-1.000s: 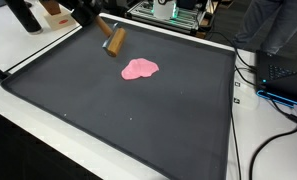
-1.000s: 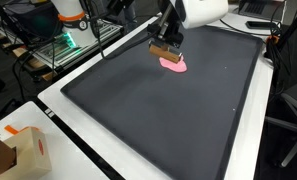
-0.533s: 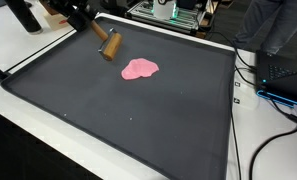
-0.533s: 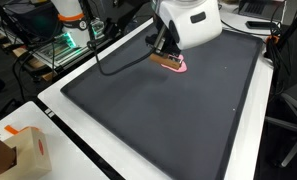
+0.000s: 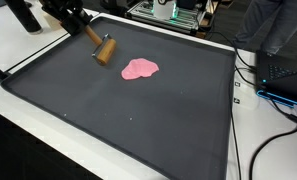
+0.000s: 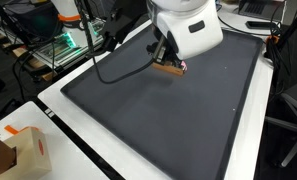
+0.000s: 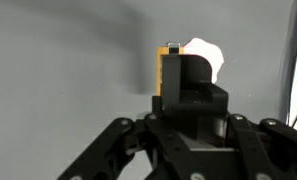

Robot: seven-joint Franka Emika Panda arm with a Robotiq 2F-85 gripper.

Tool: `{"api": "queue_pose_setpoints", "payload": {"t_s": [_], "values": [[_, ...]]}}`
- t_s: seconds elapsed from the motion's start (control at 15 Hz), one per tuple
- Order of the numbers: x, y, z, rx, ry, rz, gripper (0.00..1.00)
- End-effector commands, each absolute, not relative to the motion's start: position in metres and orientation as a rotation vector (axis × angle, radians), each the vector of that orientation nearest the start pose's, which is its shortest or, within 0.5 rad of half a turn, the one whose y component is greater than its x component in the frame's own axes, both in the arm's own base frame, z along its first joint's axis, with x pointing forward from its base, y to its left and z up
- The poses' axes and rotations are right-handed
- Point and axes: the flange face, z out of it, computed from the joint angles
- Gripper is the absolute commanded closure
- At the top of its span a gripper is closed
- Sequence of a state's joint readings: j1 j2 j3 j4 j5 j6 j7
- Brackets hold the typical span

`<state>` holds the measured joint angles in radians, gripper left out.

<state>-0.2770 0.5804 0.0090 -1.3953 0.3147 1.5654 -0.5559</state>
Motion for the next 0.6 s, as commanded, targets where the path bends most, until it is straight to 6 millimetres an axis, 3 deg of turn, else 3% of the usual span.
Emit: {"api": "queue_pose_setpoints", "payload": {"t_s": [0.0, 0.53], "values": [[0.6498, -0.1544, 0.3437, -2.625, -0.306, 0.285, 0.77], [0.6493, -0.1531, 0.3405, -2.65, -0.285, 0.278, 0.77]]}}
